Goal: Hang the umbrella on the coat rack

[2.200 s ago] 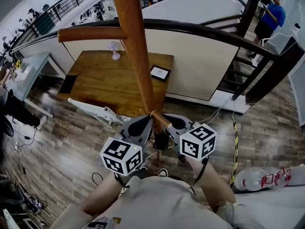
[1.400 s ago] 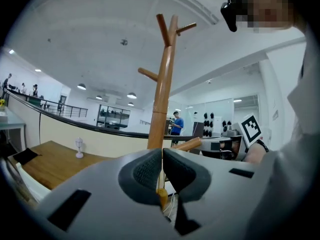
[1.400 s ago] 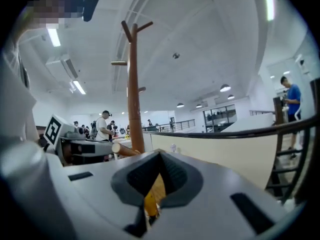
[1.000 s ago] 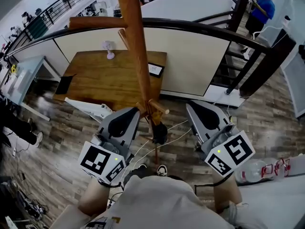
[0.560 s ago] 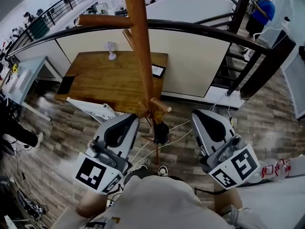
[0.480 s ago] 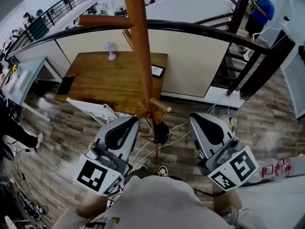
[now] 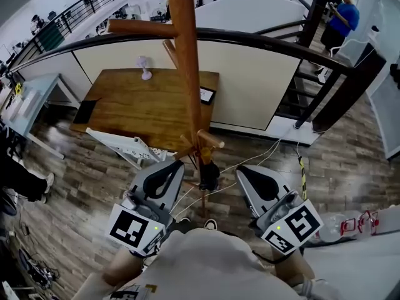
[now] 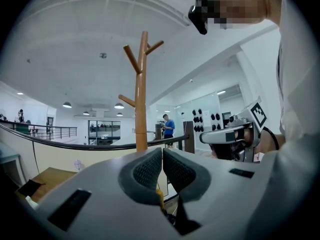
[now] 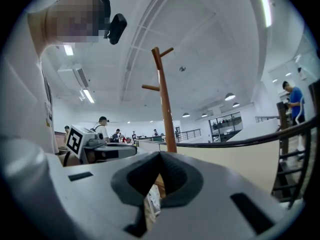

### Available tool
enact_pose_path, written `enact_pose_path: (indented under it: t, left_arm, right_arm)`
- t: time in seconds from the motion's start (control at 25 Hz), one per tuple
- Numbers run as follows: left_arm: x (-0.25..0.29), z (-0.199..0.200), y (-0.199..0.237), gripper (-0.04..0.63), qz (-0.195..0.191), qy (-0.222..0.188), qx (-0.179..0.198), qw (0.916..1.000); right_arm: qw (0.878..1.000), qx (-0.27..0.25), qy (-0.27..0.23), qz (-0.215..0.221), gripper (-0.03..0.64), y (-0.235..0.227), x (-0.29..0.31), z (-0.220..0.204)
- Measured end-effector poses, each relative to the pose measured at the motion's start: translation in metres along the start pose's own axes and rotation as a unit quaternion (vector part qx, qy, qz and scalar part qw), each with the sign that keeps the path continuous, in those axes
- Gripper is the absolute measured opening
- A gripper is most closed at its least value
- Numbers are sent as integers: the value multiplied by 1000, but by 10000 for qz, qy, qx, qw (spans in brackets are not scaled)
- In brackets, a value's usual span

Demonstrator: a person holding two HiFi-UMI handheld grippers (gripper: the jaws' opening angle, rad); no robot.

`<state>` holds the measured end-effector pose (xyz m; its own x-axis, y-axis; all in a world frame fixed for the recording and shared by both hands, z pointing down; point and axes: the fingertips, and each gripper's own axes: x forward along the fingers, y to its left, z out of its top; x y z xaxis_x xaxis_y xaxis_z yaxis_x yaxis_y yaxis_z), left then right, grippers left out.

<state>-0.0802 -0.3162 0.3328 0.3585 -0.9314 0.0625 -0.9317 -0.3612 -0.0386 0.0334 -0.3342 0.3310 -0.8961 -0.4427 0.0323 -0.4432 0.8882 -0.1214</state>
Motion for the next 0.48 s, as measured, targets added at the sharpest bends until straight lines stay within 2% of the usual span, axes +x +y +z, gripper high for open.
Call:
enact_pose_path:
  t: [0.48]
  left_arm:
    - [6, 1, 0, 9, 25, -47, 16, 10000]
  right_arm:
    - [10000, -8, -43, -15, 3, -9, 0, 1]
